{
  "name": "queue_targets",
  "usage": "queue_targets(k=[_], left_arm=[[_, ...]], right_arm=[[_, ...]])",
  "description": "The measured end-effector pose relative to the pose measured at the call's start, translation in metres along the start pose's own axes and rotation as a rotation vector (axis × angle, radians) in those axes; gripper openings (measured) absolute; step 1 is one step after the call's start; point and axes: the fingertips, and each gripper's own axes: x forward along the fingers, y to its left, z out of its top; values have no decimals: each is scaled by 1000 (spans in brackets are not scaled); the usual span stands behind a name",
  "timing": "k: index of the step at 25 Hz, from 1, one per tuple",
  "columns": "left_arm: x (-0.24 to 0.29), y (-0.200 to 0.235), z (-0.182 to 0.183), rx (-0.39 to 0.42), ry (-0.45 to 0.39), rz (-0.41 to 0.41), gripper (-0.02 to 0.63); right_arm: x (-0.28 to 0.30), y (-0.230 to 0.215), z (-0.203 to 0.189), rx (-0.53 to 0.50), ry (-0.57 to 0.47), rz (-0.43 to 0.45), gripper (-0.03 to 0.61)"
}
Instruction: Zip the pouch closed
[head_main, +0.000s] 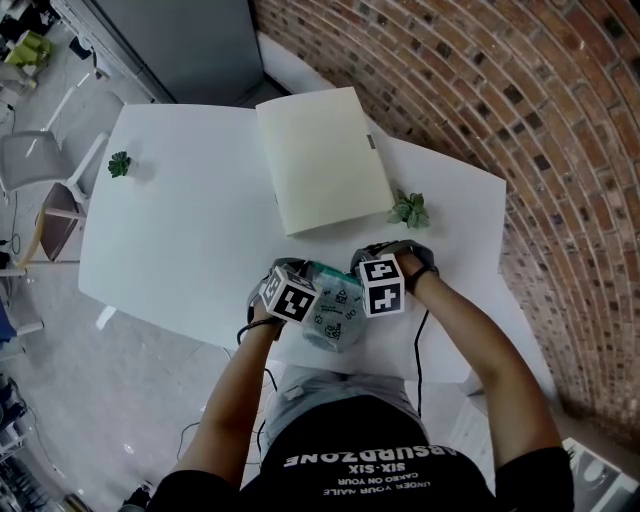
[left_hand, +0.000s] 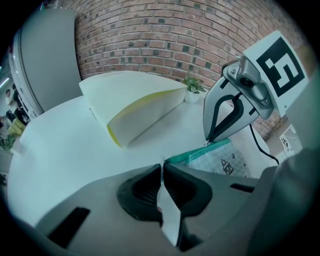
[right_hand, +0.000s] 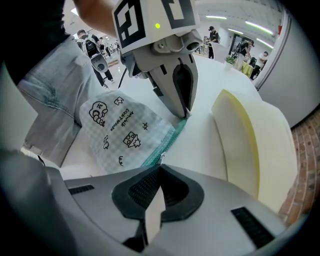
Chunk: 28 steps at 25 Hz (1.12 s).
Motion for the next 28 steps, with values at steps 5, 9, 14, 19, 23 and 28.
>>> queue_targets(k=[5,9,14,19,23,28], left_arm=[[0,0,-1,3,4,4,23],[-1,0,-1,1,5,4,23],[-1,0,0,-4,6,4,23],[-1,0,-1,-5,2,7,24],[-1,0,-1,-5,2,6,23],[-1,0,-1,-4,2,7,24]], right_arm=[[0,1,1,-6,7,7,-2],[-1,3,-2,-8,16,8,-2],[-2,6,-5,2,17,3,-1],[-3,8,-6,6,19,-7,0],[-3,8,-5,14,17,-12,0],[-4,8,-6,21,18,-13,0]])
